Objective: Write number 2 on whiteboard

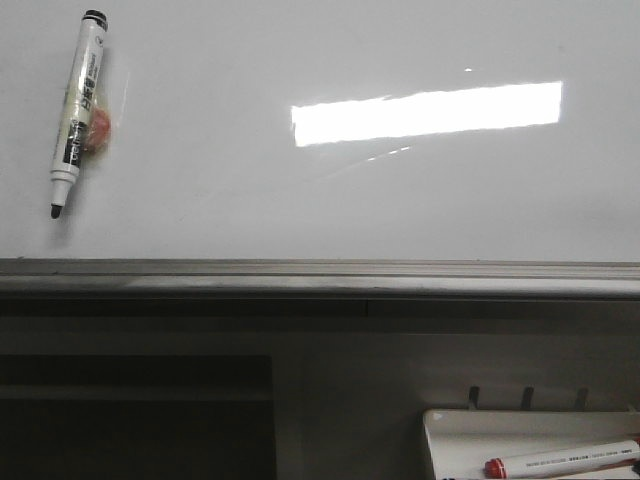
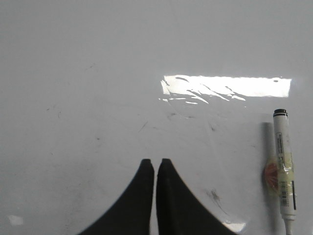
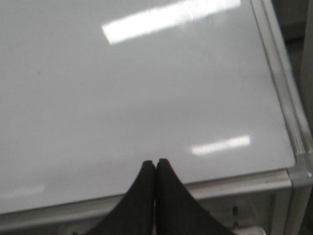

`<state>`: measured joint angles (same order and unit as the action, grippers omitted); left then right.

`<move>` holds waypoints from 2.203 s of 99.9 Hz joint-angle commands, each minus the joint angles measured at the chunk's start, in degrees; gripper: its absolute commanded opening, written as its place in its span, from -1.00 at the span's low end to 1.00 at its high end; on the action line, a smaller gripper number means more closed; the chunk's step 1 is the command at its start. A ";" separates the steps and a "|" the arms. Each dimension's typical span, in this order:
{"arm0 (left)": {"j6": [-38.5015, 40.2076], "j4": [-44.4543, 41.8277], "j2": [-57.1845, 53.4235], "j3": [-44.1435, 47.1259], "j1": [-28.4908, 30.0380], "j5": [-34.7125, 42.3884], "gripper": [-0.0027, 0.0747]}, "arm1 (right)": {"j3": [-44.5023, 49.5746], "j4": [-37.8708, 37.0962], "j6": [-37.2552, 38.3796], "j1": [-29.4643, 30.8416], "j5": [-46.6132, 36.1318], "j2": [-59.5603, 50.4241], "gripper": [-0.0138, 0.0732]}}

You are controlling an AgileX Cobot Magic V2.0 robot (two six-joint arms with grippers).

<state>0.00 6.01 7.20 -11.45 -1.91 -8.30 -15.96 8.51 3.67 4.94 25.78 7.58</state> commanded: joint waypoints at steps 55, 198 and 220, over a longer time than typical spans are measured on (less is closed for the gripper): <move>0.43 6.81 13.42 -5.36 -0.06 14.37 0.30 | -9.24 -0.65 -3.67 -0.45 9.04 9.46 -0.82; 0.60 13.41 63.45 -12.45 -33.50 35.81 0.01 | -8.98 8.99 -9.02 -10.46 4.16 9.46 -0.82; 0.60 12.81 64.49 -12.45 -33.50 35.25 -0.89 | -8.98 10.33 -9.02 -10.46 4.88 9.46 -0.82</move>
<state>0.00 18.18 71.68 -22.53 -35.30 25.59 -23.17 17.46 -4.49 -5.47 34.43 15.95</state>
